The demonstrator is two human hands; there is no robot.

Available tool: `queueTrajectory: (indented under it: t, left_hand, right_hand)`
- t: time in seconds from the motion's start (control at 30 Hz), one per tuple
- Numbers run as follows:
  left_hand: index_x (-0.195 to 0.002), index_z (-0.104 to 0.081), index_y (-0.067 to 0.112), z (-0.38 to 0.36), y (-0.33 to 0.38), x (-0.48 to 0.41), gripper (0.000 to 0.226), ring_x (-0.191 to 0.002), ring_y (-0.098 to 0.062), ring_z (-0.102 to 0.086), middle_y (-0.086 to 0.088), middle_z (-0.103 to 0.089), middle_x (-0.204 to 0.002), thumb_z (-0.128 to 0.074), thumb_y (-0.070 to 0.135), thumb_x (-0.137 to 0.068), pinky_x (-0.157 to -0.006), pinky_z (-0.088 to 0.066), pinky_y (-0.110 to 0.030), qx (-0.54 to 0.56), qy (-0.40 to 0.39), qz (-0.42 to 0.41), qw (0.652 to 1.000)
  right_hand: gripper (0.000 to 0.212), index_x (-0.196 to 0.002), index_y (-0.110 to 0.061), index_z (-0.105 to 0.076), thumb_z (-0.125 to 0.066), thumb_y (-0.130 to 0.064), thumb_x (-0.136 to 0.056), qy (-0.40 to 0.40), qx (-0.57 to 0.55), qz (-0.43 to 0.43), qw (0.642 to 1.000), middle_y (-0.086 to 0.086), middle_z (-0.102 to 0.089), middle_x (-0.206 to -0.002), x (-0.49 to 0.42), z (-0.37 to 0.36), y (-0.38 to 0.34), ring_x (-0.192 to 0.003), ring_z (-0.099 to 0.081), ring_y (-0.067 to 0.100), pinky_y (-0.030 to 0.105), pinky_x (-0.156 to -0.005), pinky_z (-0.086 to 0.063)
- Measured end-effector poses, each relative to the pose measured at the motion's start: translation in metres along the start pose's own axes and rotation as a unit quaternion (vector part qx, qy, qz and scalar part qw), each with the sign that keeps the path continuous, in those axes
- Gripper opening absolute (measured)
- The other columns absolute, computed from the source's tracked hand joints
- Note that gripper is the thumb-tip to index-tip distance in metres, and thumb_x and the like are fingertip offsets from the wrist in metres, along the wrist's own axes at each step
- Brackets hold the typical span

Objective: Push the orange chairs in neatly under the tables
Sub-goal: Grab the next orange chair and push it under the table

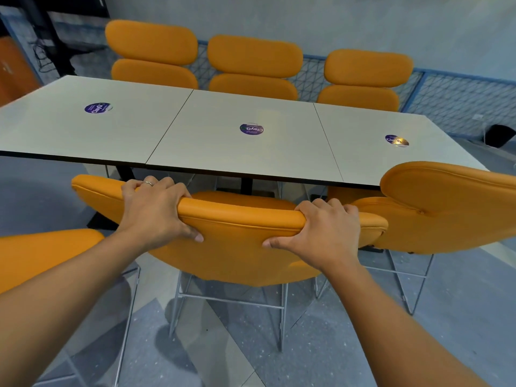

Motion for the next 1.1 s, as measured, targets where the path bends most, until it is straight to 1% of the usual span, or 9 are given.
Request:
queueTrajectory:
  t: [0.13,0.23,0.33,0.5,0.67,0.77,0.93,1.1]
  left_hand:
    - [-0.093,-0.051,0.042,-0.004,-0.018,-0.027,0.068,-0.103,-0.020,-0.044,0.012,-0.047,-0.090,-0.070,0.082,-0.042,-0.096,-0.024,-0.046,0.014,-0.008,-0.007,1.000]
    - [-0.096,-0.055,0.040,-0.006,-0.025,-0.045,0.070,-0.105,-0.021,-0.045,0.011,-0.049,-0.093,-0.071,0.081,-0.042,-0.096,-0.024,-0.046,0.016,-0.003,-0.016,1.000]
    - [-0.100,-0.059,0.037,-0.007,-0.026,-0.060,0.073,-0.107,-0.023,-0.047,0.009,-0.053,-0.096,-0.070,0.082,-0.043,-0.097,-0.023,-0.045,0.021,0.019,-0.024,0.999]
    - [-0.104,-0.061,0.035,-0.014,-0.024,-0.085,0.079,-0.109,-0.024,-0.047,0.007,-0.058,-0.100,-0.066,0.086,-0.044,-0.095,-0.024,-0.045,0.006,0.026,-0.030,0.999]
    - [-0.105,-0.061,0.033,-0.018,-0.021,-0.104,0.080,-0.111,-0.025,-0.048,0.005,-0.059,-0.103,-0.065,0.086,-0.045,-0.096,-0.024,-0.045,-0.004,0.032,-0.025,0.999]
    - [-0.104,-0.061,0.032,-0.020,-0.020,-0.115,0.078,-0.111,-0.026,-0.048,0.004,-0.060,-0.103,-0.065,0.085,-0.046,-0.096,-0.024,-0.046,-0.004,0.037,-0.025,0.999]
    - [-0.104,-0.062,0.033,-0.025,-0.018,-0.135,0.079,-0.111,-0.026,-0.048,0.005,-0.060,-0.104,-0.065,0.086,-0.046,-0.095,-0.025,-0.046,-0.012,0.041,-0.023,0.999]
    - [-0.103,-0.062,0.033,-0.028,-0.017,-0.156,0.078,-0.111,-0.026,-0.048,0.004,-0.060,-0.103,-0.066,0.085,-0.045,-0.095,-0.023,-0.045,-0.009,0.047,-0.020,0.999]
  right_hand:
    - [0.100,-0.103,-0.035,-0.067,-0.029,-0.109,-0.047,-0.006,0.013,-0.014,1.000,-0.008,-0.066,-0.093,-0.019,-0.006,-0.013,-0.096,-0.055,0.020,0.041,-0.082,-0.036]
    - [0.101,-0.106,-0.037,-0.066,-0.027,-0.109,-0.047,-0.015,0.020,-0.023,0.999,-0.009,-0.064,-0.095,-0.036,-0.011,-0.018,-0.097,-0.054,0.019,0.040,-0.082,-0.037]
    - [0.100,-0.107,-0.038,-0.065,-0.029,-0.109,-0.046,-0.020,0.020,-0.027,0.999,-0.010,-0.064,-0.098,-0.052,-0.015,-0.015,-0.099,-0.054,0.019,0.040,-0.083,-0.038]
    - [0.103,-0.111,-0.039,-0.064,-0.032,-0.109,-0.043,-0.034,0.021,-0.039,0.998,-0.010,-0.065,-0.101,-0.078,-0.022,-0.007,-0.102,-0.056,0.019,0.040,-0.085,-0.037]
    - [0.107,-0.113,-0.038,-0.064,-0.029,-0.109,-0.042,-0.039,0.025,-0.037,0.998,-0.009,-0.067,-0.103,-0.098,-0.026,-0.002,-0.103,-0.057,0.020,0.041,-0.088,-0.038]
    - [0.108,-0.115,-0.037,-0.064,-0.031,-0.109,-0.042,-0.044,0.027,-0.038,0.998,-0.009,-0.066,-0.104,-0.109,-0.029,0.001,-0.104,-0.057,0.020,0.042,-0.090,-0.039]
    - [0.107,-0.112,-0.036,-0.065,-0.031,-0.109,-0.043,-0.041,0.029,-0.035,0.998,-0.009,-0.067,-0.103,-0.130,-0.036,0.008,-0.102,-0.057,0.020,0.042,-0.087,-0.040]
    - [0.105,-0.112,-0.037,-0.065,-0.034,-0.109,-0.043,-0.039,0.022,-0.036,0.998,-0.010,-0.067,-0.105,-0.152,-0.043,0.013,-0.104,-0.057,0.020,0.043,-0.090,-0.039]
Point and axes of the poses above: each hand's wrist, its own x-axis away from the middle knuckle, its own z-axis out of the back of the hand, y = z × x, the point moved 9 cm from there along -x, towards the middle knuckle
